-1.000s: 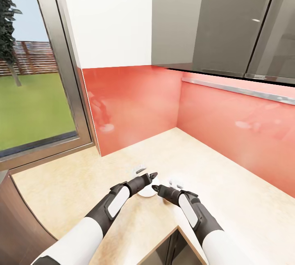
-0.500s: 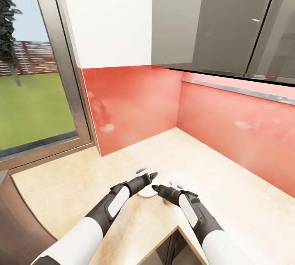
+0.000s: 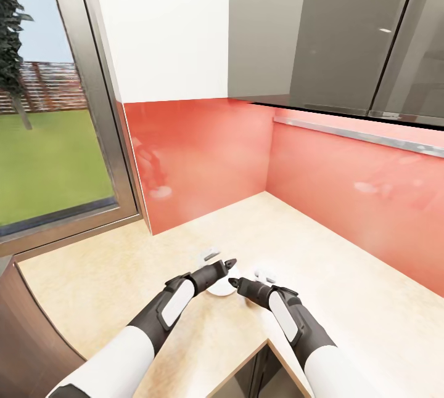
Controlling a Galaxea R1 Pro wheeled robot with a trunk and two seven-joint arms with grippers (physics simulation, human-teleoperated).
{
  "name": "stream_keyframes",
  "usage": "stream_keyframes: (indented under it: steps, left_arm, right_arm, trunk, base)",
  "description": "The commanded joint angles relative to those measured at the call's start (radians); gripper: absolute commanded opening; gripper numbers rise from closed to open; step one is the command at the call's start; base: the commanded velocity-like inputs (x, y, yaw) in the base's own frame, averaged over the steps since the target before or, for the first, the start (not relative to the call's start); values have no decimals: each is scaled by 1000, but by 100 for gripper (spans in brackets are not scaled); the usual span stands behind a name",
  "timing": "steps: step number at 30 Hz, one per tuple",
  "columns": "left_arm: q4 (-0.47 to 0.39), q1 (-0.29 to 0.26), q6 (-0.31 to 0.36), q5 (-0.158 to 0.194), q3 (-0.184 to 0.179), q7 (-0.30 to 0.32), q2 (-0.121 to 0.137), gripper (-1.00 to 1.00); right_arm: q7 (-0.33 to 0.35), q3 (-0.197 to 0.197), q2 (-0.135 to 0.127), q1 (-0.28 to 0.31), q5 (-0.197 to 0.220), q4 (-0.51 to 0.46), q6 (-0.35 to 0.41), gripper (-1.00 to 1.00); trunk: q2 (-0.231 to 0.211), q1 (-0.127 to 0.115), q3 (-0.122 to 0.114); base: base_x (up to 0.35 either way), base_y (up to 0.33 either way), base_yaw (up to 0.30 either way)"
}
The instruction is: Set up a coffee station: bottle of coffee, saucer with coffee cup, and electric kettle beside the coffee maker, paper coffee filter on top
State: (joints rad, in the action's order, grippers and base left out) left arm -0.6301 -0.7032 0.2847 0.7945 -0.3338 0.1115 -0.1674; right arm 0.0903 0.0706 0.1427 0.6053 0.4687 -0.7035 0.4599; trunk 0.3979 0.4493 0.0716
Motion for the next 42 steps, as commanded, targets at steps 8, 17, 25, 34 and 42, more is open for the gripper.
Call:
stream_keyframes:
  steps: [8,17,25,34,42]
  left_arm:
    - [0,-1,3,4,4,-5,14,100]
    - [-1,-1,1,5,9,-9,46,100]
    - [-2,-1,-7,6,11,-9,84,100]
    - [1,-1,-51,6,10,-9,99,100]
    - [82,14,-163,10,9,-15,89,100]
  right_arm:
    - [0,0,0,1,-1,-1,5,100]
    - [0,0,0,1,-1,-1,5,100]
    - [0,0,0,1,-1,-1,5,100]
    - [0,0,0,1,-1,-1,5,100]
    - [0,0,0,1,-1,0,5,100]
  trunk:
    - [2,1,2]
    - [2,1,2]
    - [2,1,2]
    - [2,1,2]
    - [2,1,2]
  base:
    - [0,0,0]
    - [0,0,0]
    - [0,0,0]
    - [0,0,0]
    - [0,0,0]
